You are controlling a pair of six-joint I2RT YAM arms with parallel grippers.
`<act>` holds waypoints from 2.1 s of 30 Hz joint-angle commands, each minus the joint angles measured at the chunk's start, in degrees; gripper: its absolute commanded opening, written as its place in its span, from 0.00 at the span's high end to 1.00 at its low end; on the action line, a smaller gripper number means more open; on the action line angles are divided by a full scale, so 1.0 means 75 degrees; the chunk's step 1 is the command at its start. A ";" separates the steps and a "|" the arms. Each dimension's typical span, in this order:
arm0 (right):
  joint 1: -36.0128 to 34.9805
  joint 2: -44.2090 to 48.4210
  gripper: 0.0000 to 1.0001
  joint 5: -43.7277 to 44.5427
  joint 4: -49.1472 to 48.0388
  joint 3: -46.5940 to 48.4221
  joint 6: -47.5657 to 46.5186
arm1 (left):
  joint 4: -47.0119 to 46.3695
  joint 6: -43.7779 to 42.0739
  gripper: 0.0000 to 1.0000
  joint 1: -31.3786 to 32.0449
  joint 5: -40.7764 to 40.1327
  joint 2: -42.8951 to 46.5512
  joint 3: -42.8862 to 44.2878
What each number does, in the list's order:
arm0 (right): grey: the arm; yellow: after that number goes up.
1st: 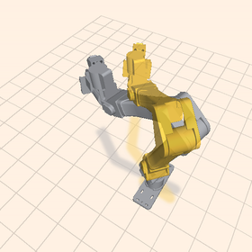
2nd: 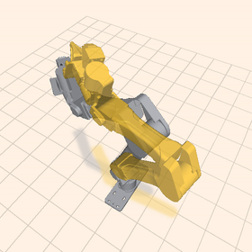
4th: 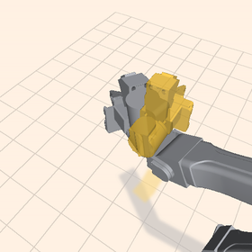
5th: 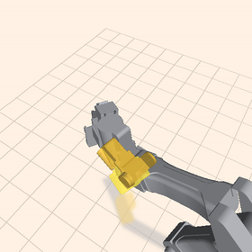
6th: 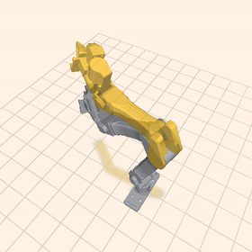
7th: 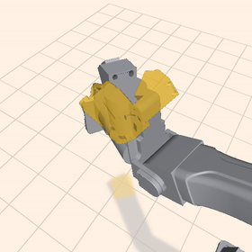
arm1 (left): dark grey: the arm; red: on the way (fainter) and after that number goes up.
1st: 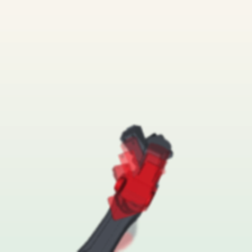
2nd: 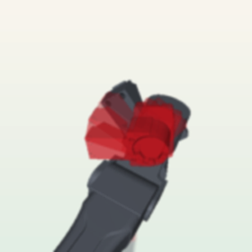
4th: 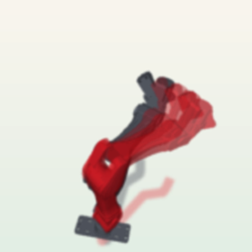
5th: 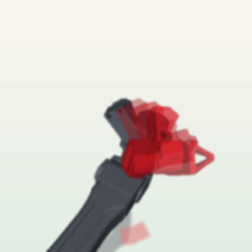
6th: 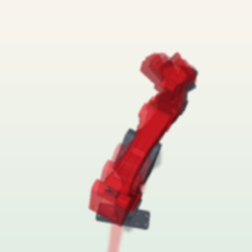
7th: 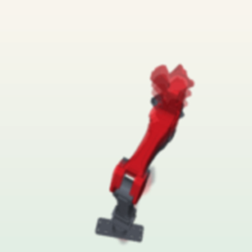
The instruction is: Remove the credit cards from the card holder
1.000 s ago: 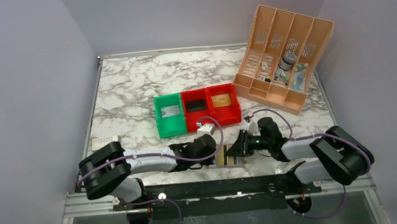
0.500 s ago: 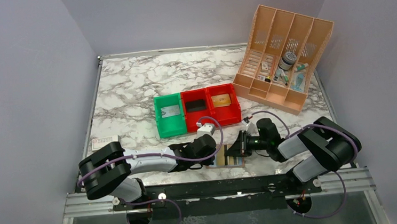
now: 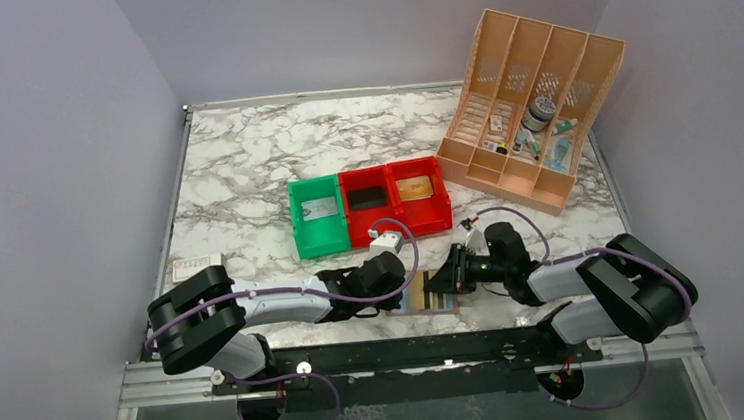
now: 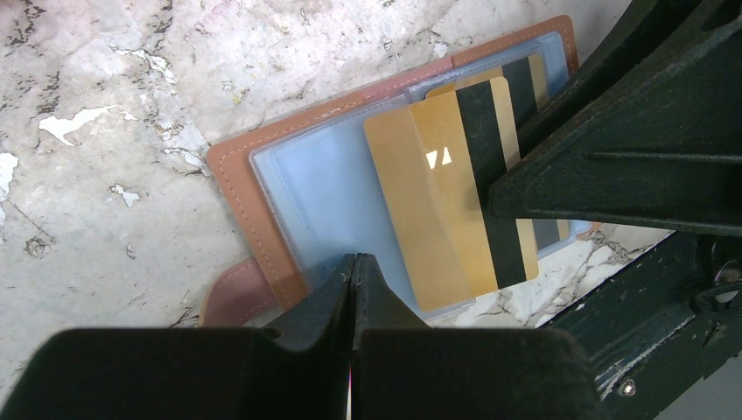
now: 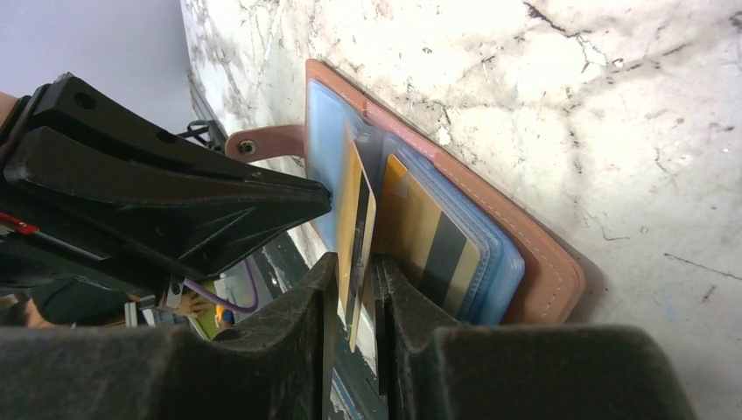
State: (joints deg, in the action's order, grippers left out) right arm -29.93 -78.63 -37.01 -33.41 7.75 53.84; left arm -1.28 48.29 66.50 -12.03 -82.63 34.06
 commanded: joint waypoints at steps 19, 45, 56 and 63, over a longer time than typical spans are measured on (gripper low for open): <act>-0.0005 0.2157 0.99 0.1253 0.2113 -0.0137 -0.0249 | 0.0811 -0.0216 1.00 0.0014 -0.0518 0.0716 -0.0340; -0.0005 0.0892 0.99 0.0313 0.1962 0.0761 -0.0945 | -0.0206 -0.0485 0.70 0.0014 0.0582 0.1418 -0.0129; -0.0005 0.3154 0.99 0.1781 0.4060 0.1065 -0.1390 | -0.0531 -0.0380 0.70 0.0013 0.0519 0.0480 0.0169; -0.0005 0.3599 0.99 0.2204 0.4263 0.1252 -0.1809 | -0.0569 -0.0347 0.68 0.0000 0.0198 0.0589 -0.0037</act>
State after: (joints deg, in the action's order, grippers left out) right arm -29.93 -53.32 -24.88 -3.99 14.85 43.40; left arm -4.23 45.71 66.50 -9.10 -78.94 34.06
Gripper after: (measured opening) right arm 0.015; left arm 0.303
